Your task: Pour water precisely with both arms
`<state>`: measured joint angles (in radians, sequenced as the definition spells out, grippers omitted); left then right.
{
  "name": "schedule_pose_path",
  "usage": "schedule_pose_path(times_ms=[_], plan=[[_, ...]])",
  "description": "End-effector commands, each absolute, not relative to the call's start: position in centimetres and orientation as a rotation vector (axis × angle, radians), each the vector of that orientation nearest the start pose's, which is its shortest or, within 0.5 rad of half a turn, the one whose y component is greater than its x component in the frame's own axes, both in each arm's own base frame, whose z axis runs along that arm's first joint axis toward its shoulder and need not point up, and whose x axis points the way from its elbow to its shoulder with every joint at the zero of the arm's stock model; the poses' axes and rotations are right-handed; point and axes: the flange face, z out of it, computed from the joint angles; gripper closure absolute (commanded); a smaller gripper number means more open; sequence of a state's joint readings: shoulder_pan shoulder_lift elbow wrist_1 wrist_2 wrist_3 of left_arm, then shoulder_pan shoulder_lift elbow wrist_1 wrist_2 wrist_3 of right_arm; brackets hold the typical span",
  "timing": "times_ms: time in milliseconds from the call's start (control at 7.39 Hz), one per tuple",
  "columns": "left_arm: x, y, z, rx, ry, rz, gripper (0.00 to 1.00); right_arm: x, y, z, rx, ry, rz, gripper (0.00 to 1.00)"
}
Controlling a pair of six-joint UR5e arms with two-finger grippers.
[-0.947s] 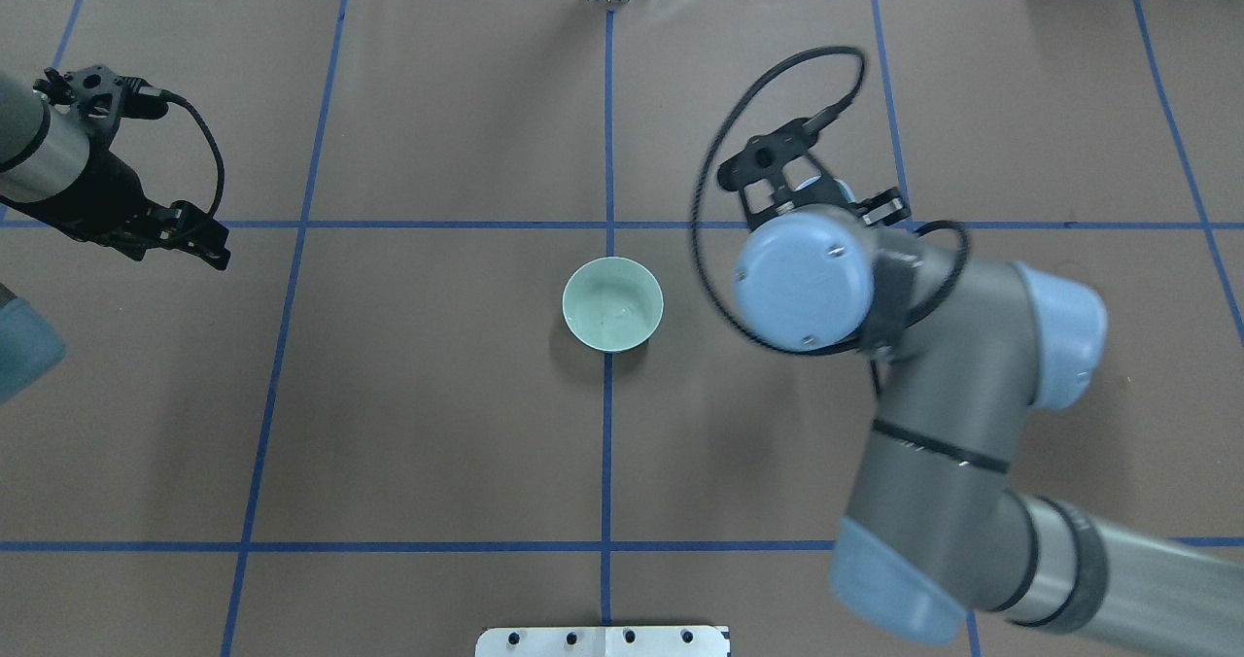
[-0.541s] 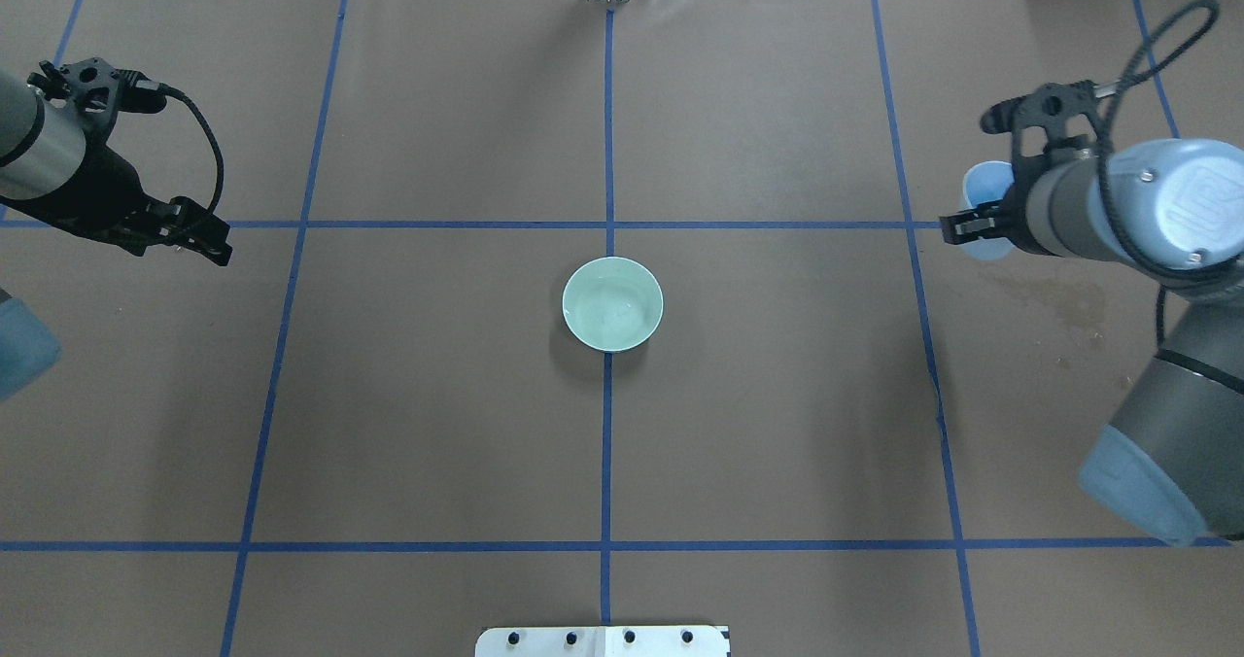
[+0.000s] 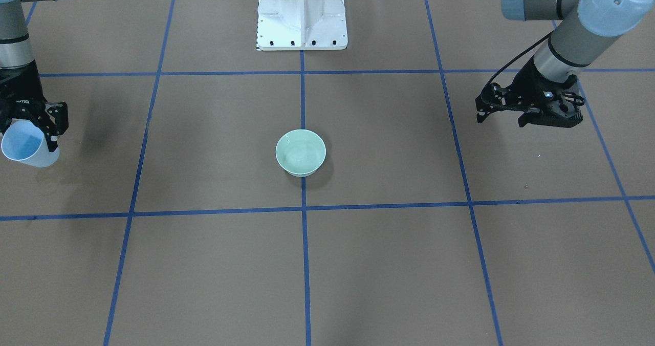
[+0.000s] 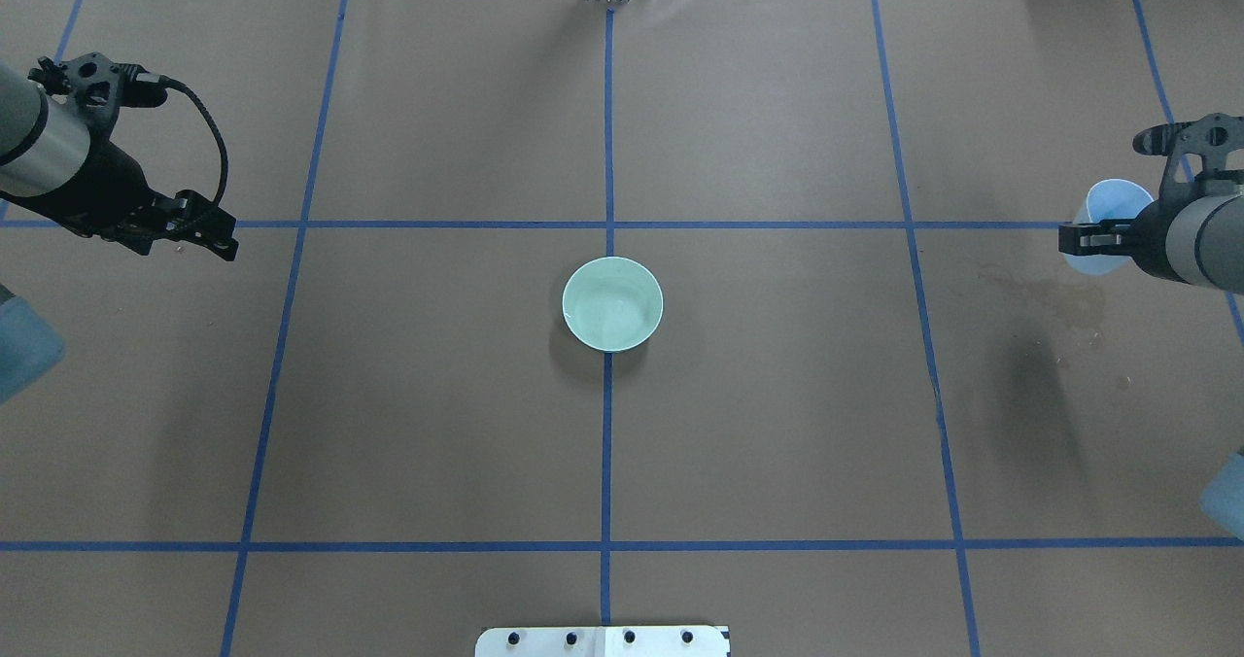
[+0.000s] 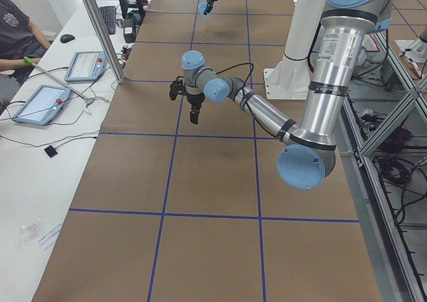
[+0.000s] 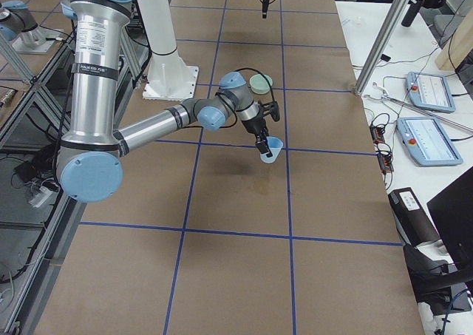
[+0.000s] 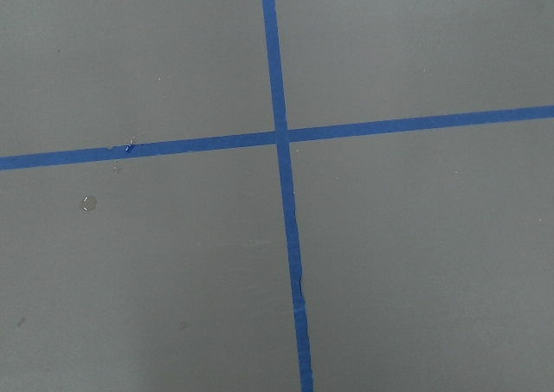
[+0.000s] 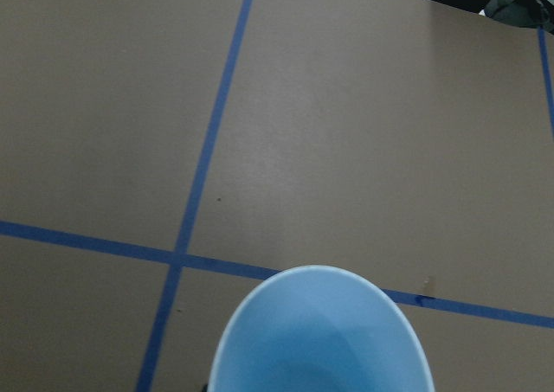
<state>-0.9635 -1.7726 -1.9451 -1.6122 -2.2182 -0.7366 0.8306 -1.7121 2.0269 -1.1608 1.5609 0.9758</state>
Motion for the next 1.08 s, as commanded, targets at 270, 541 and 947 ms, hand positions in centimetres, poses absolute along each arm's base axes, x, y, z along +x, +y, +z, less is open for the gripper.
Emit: schedule_pose_path(times_ms=[270,541,947], plan=[[24.8,-48.6,37.3,0.07,0.86,0.067,0.0,-20.0,-42.4,56.9,0.55,-0.635,0.317,0.56],[24.9,-48.6,37.4,0.069,0.859,0.067,0.0,-20.0,-42.3,57.5,0.541,-0.631,0.315,0.51],[24.8,-48.5,37.6,0.065,0.856,0.065,0.0,-19.7,-41.4,59.6,0.545,-0.649,0.307,0.39]])
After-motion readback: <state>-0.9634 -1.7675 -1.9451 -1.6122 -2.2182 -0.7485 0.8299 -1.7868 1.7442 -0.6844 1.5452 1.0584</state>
